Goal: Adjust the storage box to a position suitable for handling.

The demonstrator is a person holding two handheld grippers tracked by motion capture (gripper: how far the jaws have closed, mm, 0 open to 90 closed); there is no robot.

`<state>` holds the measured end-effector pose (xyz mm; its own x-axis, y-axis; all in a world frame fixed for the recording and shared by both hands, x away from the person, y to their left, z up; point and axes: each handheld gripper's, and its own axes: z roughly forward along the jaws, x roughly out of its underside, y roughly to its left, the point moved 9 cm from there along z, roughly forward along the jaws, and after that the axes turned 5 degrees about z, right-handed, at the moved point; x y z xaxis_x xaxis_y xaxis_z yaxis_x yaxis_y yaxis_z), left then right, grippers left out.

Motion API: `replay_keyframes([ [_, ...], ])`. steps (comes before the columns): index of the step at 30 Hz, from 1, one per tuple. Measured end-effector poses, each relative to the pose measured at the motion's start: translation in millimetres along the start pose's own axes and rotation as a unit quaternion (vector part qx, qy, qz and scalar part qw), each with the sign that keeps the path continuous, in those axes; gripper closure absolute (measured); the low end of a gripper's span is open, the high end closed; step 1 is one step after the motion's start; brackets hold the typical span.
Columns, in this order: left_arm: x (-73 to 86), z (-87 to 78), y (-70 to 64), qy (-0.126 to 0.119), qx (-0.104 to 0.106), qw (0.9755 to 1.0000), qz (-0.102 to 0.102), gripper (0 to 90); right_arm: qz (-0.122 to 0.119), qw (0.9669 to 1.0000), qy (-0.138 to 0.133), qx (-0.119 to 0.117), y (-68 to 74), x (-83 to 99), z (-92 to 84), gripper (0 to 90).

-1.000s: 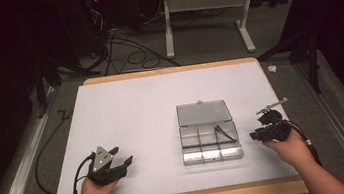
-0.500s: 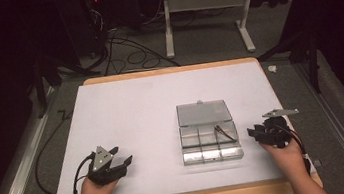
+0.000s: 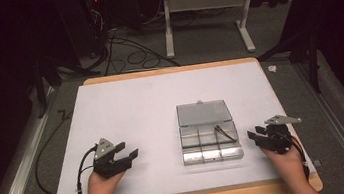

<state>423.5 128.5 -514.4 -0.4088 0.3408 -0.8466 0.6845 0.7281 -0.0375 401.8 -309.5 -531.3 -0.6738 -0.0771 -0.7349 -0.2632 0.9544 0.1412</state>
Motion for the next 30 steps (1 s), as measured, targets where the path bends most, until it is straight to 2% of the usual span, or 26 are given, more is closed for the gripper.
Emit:
replay_keyframes([
  [5, -18.6, 14.3, -5.8, -0.009, 0.011, 0.9997, -0.02, 40.8, -0.001, 0.9999, -0.009, -0.006, -0.4, -7.3, -0.2, 55.0],
  [7, -24.4, 20.0, -7.7, -0.013, 0.013, 0.9995, -0.027, 41.0, 0.008, 0.9999, -0.009, -0.011, 2.8, -10.5, 0.3, 54.2],
  [11, -36.9, 33.8, -10.9, -0.015, 0.015, 0.9993, -0.031, 41.6, -0.004, 0.9999, -0.003, -0.013, 9.6, -17.7, 0.4, 53.7],
  [17, -52.5, 53.6, -13.8, 0.003, 0.015, 0.9997, -0.02, 42.6, -0.008, 0.9997, 0.01, -0.02, 9.8, -26.6, 6.3, 51.8],
  [24, -69.7, 73.0, -13.1, 0.025, 0.023, 0.9991, -0.025, 42.4, 0.002, 0.9992, -0.008, -0.038, 10.6, -46.8, 10.1, 53.6],
  [30, -86.9, 89.9, -18.9, 0.022, 0.029, 0.9992, -0.017, 42.4, 0.007, 0.999, -0.011, -0.043, 14.0, -66.6, 14.2, 54.4],
])
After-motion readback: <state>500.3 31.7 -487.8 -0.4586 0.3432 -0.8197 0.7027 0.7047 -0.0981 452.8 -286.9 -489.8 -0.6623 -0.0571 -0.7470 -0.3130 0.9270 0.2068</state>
